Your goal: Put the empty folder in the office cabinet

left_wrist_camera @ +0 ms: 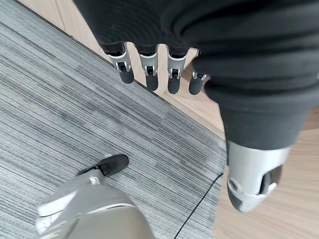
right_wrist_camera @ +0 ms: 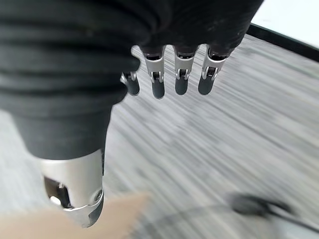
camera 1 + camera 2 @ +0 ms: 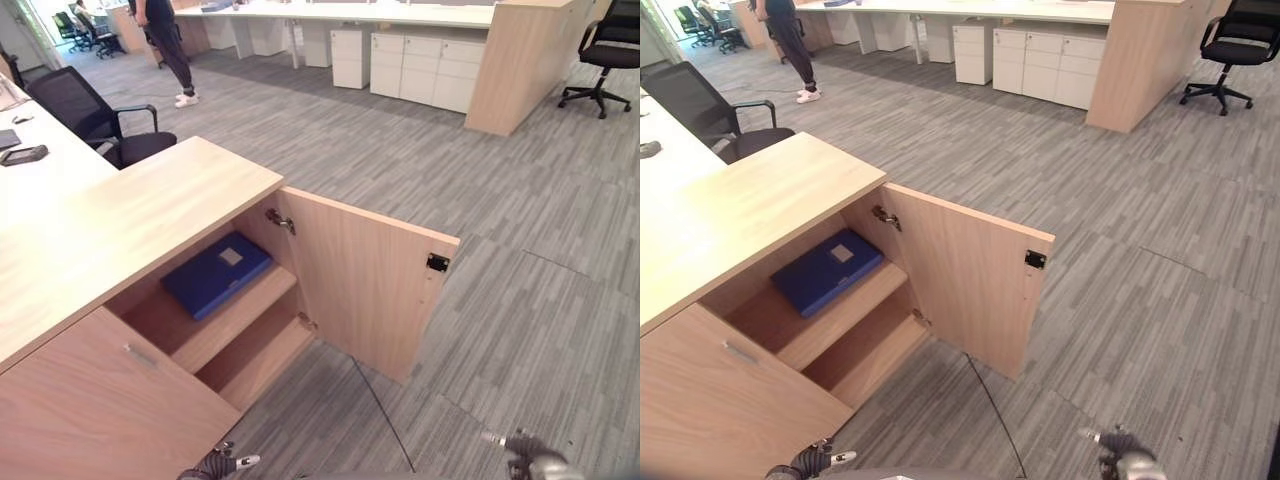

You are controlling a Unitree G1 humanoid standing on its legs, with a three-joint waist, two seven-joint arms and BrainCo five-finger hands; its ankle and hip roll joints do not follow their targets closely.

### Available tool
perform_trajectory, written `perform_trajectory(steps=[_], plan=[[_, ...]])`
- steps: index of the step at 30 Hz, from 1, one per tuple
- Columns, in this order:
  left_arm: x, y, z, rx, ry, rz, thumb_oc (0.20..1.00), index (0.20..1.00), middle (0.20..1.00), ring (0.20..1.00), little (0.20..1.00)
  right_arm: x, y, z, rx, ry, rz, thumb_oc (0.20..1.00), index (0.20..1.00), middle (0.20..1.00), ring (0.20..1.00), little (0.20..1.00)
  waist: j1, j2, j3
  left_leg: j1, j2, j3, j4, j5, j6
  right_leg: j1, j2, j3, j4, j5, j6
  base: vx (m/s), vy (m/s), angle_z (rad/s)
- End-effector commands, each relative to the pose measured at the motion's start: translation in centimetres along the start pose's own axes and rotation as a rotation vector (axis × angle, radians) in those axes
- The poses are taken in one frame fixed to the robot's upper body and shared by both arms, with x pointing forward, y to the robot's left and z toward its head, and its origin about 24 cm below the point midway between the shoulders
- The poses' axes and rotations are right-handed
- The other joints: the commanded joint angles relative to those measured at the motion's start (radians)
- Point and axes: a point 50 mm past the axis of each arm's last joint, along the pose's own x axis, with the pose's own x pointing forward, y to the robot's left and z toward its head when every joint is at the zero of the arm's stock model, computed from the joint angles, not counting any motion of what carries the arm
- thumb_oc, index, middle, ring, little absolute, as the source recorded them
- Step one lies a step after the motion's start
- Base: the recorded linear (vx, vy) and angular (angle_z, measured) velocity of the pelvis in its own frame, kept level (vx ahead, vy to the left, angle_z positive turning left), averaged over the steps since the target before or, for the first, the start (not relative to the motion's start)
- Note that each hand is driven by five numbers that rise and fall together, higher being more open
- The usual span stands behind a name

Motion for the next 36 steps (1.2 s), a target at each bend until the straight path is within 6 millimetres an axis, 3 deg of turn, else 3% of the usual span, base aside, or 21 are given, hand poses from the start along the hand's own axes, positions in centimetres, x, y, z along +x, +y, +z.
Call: perform_trajectory(steps=[1,2,3,4,11,13,16,17,19,22,27,32,36], plan=[[0.2,1.8,2.9,0.085,-0.097,0.017,1.0,1.0,1.0,1.0,1.0,0.3,-1.4,4.1,0.101,-0.095,-0.059,1.0,1.0,1.0,1.0,1.0,0.038,-0.074,0.024,0.052,0.033,0.001,0.03,-0.069,-0.053,0.018,-0.054,-0.026,0.023,-0.048,0.087,0.01,0.014,0.05],[0.2,1.7,3.0,0.099,-0.109,0.009,1.0,1.0,1.0,1.0,1.0,0.3,-2.0,5.3,0.103,-0.119,-0.076,1.0,1.0,1.0,1.0,1.0,0.043,-0.075,0.022,0.052,0.033,-0.002,0.029,-0.07,-0.053,0.02,-0.055,-0.028,0.023,-0.049,0.088,0.01,0.015,0.18],[0.1,1.4,3.2,0.114,-0.126,-0.01,1.0,1.0,1.0,1.0,1.0,0.2,-3.1,8.0,0.112,-0.188,-0.102,1.0,1.0,1.0,1.0,1.0,0.055,-0.078,0.02,0.051,0.031,-0.006,0.028,-0.071,-0.052,0.022,-0.056,-0.034,0.022,-0.05,0.09,0.01,0.015,0.17],[0.1,1.4,3.2,0.113,-0.126,-0.01,1.0,1.0,1.0,1.0,1.0,0.2,-3.1,8.0,0.112,-0.189,-0.103,1.0,1.0,1.0,1.0,1.0,0.054,-0.077,0.021,0.051,0.031,-0.006,0.028,-0.071,-0.052,0.022,-0.056,-0.034,0.023,-0.05,0.09,0.01,0.01,0.16],[-0.1,0.9,3.9,0.127,-0.171,-0.046,1.0,1.0,1.0,1.0,1.0,-1.3,-5.7,15.7,0.23,-0.394,-0.161,1.0,1.0,1.0,1.0,1.0,0.091,-0.08,0.021,0.032,0.028,-0.043,0.026,-0.067,-0.053,0.027,-0.058,-0.06,0.022,-0.054,0.089,0.01,0.007,0.1],[-0.1,0.8,3.9,0.13,-0.173,-0.051,1.0,1.0,1.0,1.0,1.0,-1.5,-5.7,16.5,0.236,-0.413,-0.158,1.0,1.0,1.0,1.0,1.0,0.094,-0.079,0.022,0.03,0.026,-0.048,0.027,-0.066,-0.054,0.029,-0.058,-0.065,0.022,-0.055,0.088,0.01,0.003,0.24],[-0.2,0.9,4.2,0.13,-0.188,-0.056,1.0,1.0,1.0,1.0,1.0,-2.5,-5.1,19.7,0.235,-0.495,-0.135,1.0,1.0,1.0,1.0,1.0,0.119,-0.079,0.024,0.019,0.024,-0.074,0.027,-0.062,-0.053,0.036,-0.058,-0.083,0.022,-0.059,0.085,0.01,-0.001,0.27],[-0.2,0.9,4.2,0.129,-0.189,-0.056,1.0,1.0,1.0,1.0,1.0,-2.5,-5.1,19.8,0.234,-0.496,-0.135,1.0,1.0,1.0,1.0,1.0,0.117,-0.079,0.025,0.019,0.024,-0.075,0.027,-0.062,-0.053,0.037,-0.058,-0.084,0.023,-0.06,0.085,0.0,-0.007,0.25],[-0.2,0.8,4.3,0.123,-0.195,-0.059,1.0,1.0,1.0,1.0,1.0,-3.0,-3.8,21.4,0.231,-0.534,-0.104,1.0,1.0,1.0,1.0,1.0,0.13,-0.077,0.027,0.011,0.02,-0.092,0.027,-0.059,-0.054,0.039,-0.058,-0.099,0.022,-0.061,0.083,-0.01,-0.008,0.26],[-0.3,0.7,4.7,0.12,-0.211,-0.064,1.0,1.0,1.0,1.0,1.0,-3.4,-1.6,22.7,0.216,-0.56,-0.049,1.0,1.0,1.0,1.0,1.0,0.157,-0.074,0.031,-0.009,0.013,-0.126,0.028,-0.055,-0.054,0.044,-0.058,-0.126,0.02,-0.065,0.08,-0.01,-0.014,0.28],[-0.3,0.7,5.0,0.117,-0.224,-0.068,1.0,1.0,1.0,1.0,1.0,-3.4,-0.2,22.6,0.231,-0.556,-0.012,1.0,1.0,1.0,1.0,1.0,0.175,-0.07,0.034,-0.024,0.007,-0.151,0.028,-0.05,-0.054,0.044,-0.058,-0.148,0.02,-0.067,0.078,0.0,-0.001,0.18],[-0.4,0.8,5.1,0.113,-0.232,-0.065,1.0,1.0,1.0,1.0,1.0,-2.9,1.5,21.4,0.248,-0.519,0.031,1.0,1.0,1.0,1.0,1.0,0.19,-0.066,0.036,-0.04,0.001,-0.176,0.028,-0.047,-0.054,0.045,-0.058,-0.167,0.018,-0.071,0.078,0.0,-0.002,0.1],[-0.4,0.9,4.8,0.106,-0.221,-0.054,1.0,1.0,1.0,1.0,1.0,-2.6,5.4,19.3,0.205,-0.482,0.132,1.0,1.0,1.0,1.0,1.0,0.189,-0.062,0.038,-0.042,-0.002,-0.184,0.028,-0.048,-0.052,0.047,-0.058,-0.17,0.019,-0.074,0.074,0.0,0.005,0.09]])
